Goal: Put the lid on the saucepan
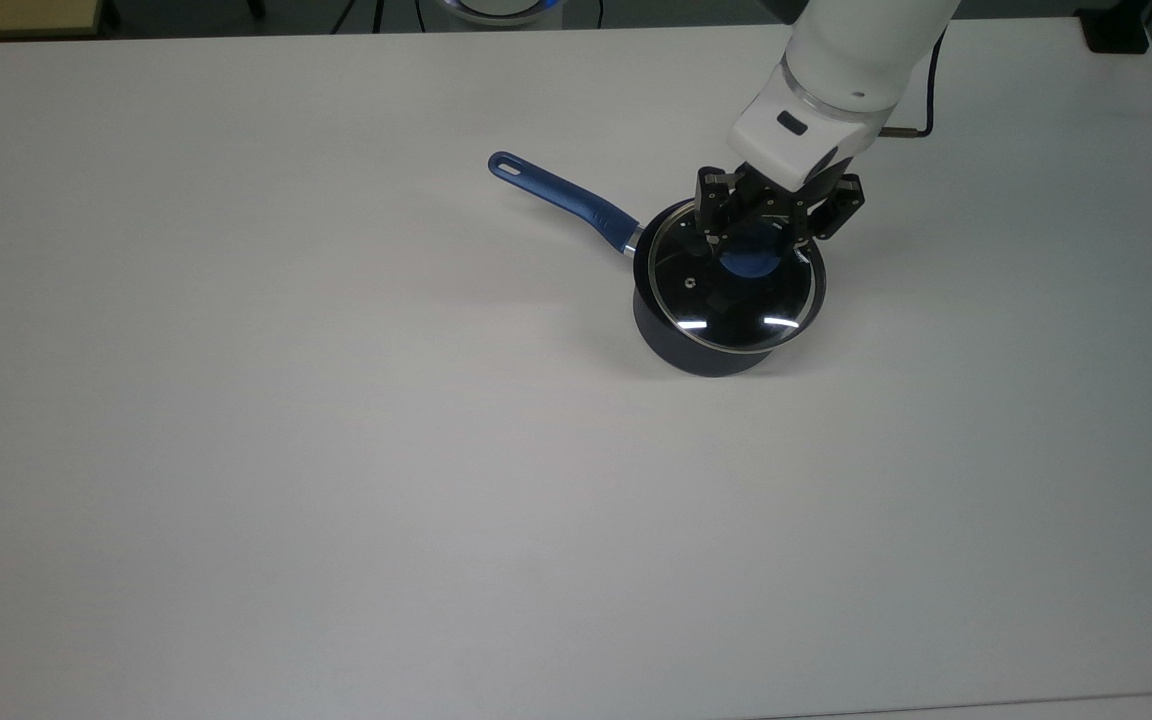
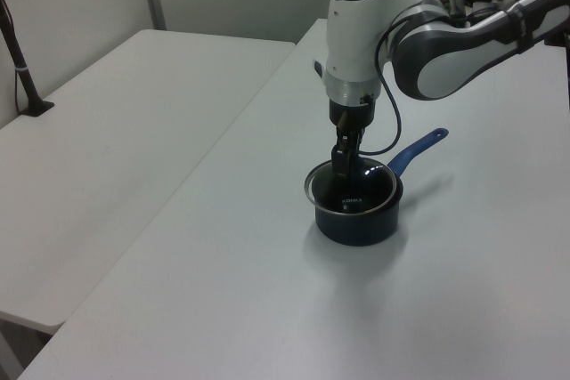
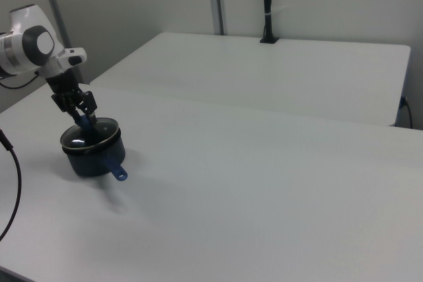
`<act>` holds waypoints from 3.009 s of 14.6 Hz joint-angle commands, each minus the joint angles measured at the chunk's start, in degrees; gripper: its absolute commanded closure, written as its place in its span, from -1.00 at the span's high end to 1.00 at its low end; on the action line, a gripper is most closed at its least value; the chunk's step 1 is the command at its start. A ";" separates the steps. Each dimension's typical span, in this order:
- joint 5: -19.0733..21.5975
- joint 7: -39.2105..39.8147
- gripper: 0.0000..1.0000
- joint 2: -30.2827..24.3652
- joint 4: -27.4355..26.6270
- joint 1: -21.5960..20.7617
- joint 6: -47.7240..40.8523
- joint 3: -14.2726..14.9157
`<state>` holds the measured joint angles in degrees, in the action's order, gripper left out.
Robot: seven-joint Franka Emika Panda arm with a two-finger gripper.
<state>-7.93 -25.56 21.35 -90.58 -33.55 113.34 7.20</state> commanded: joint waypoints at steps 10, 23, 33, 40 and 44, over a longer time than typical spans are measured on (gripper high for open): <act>-1.65 1.66 -0.34 -1.92 -6.36 1.20 -1.36 0.27; -1.04 -0.10 1.00 -4.99 -6.46 1.91 -1.36 0.36; 3.71 12.20 1.00 -18.62 -4.08 24.82 -16.47 -9.65; 2.48 20.02 1.00 -20.82 -3.99 34.52 -19.21 -8.87; 1.60 20.29 1.00 -20.73 -4.08 34.43 -18.77 -6.33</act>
<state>-5.69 -6.04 1.89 -93.46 1.35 94.95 -1.16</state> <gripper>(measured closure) 0.000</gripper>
